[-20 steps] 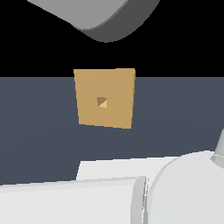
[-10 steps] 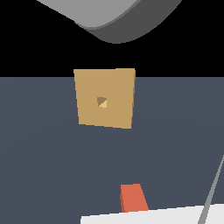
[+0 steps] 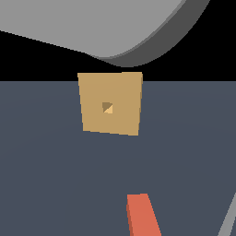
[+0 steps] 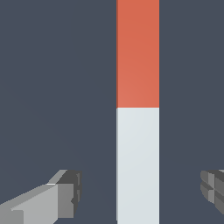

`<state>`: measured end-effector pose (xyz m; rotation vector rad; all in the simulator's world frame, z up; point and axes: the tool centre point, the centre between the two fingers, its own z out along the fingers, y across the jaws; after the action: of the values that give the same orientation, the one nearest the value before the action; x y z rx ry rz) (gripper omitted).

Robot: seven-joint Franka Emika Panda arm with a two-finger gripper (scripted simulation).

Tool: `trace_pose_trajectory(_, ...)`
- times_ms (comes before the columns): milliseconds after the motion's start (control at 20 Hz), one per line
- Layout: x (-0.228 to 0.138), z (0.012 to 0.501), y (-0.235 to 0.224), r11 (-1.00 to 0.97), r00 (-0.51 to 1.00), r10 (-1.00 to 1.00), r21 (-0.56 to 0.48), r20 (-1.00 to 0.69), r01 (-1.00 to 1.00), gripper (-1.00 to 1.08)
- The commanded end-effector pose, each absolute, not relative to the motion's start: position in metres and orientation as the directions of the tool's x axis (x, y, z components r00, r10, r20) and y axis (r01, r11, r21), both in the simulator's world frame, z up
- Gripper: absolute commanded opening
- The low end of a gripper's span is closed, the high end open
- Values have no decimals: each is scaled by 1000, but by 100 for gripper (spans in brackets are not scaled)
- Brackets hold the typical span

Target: Insert the peg into the horizontal hole in a box.

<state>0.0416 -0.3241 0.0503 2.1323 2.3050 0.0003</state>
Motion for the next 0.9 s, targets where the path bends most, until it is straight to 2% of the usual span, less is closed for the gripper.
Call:
trace_pose_trajectory(0,41,36,-324,78,-78,997,0,0,997,100)
trace_pose_trajectory(500,42,16,-324,78,-78,997,0,0,997,100)
trace_pose_trajectory(550,42,16,-324,78,-78,997,0,0,997,-100)
trace_pose_trajectory(850,42,16,-324,78,-78,997,0,0,997,-100)
